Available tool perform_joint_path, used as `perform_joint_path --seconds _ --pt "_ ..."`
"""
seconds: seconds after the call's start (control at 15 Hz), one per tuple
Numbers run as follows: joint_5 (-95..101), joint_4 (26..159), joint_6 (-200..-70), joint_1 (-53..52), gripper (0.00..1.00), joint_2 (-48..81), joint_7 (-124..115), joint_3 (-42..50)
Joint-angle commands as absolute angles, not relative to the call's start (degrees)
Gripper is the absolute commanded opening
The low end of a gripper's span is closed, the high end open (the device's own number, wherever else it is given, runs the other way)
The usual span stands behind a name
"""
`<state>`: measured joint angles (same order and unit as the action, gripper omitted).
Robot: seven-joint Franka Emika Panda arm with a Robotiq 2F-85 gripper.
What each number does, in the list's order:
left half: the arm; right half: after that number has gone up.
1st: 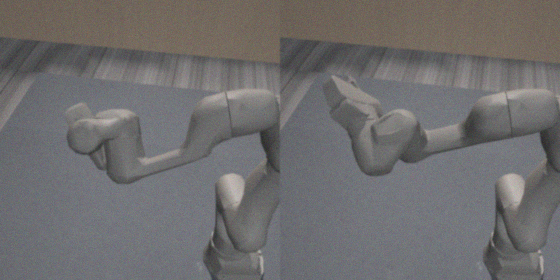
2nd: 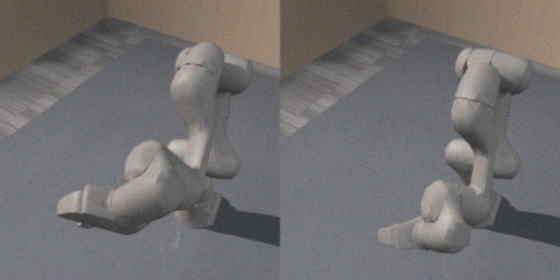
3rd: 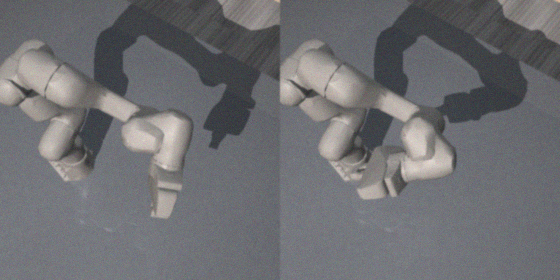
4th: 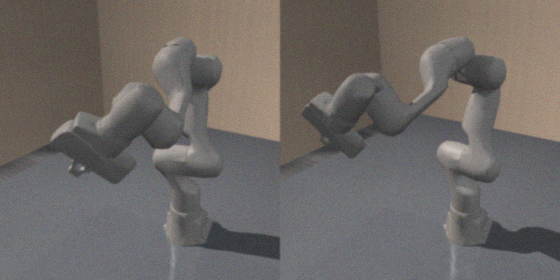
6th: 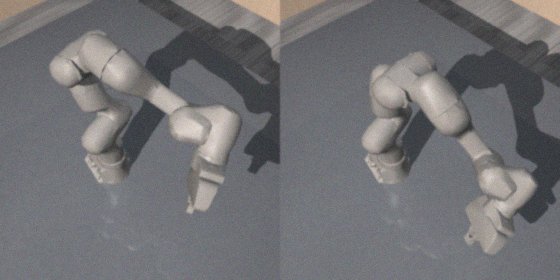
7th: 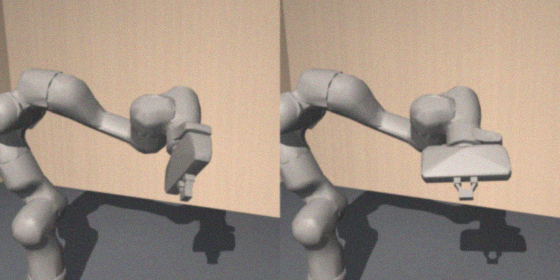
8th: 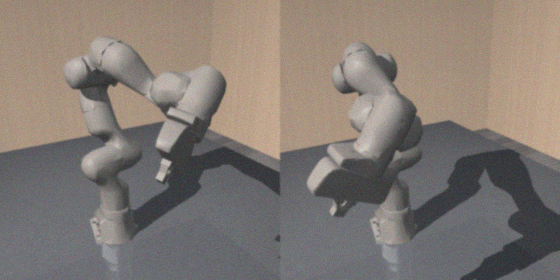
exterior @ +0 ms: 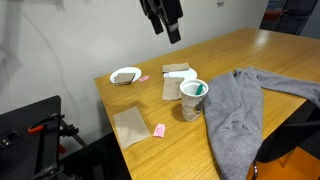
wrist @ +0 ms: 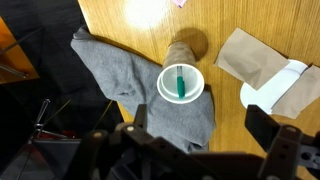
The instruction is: Remove the marker out of the cup and put it on the table
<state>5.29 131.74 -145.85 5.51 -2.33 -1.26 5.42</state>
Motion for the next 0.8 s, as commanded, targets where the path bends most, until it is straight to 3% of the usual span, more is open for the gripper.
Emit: perform_joint_path --seconds 0.0,0.47,0.73 --pt "0.36 130.45 -147.69 5.91 1.0 1.42 5.13 6.32" --pt "-1.91 128.64 -149.58 7.06 1.0 6.88 9.68 6.53" --pt "-0.9 126.86 -149.87 7.29 0.78 9.87 10.01 6.3"
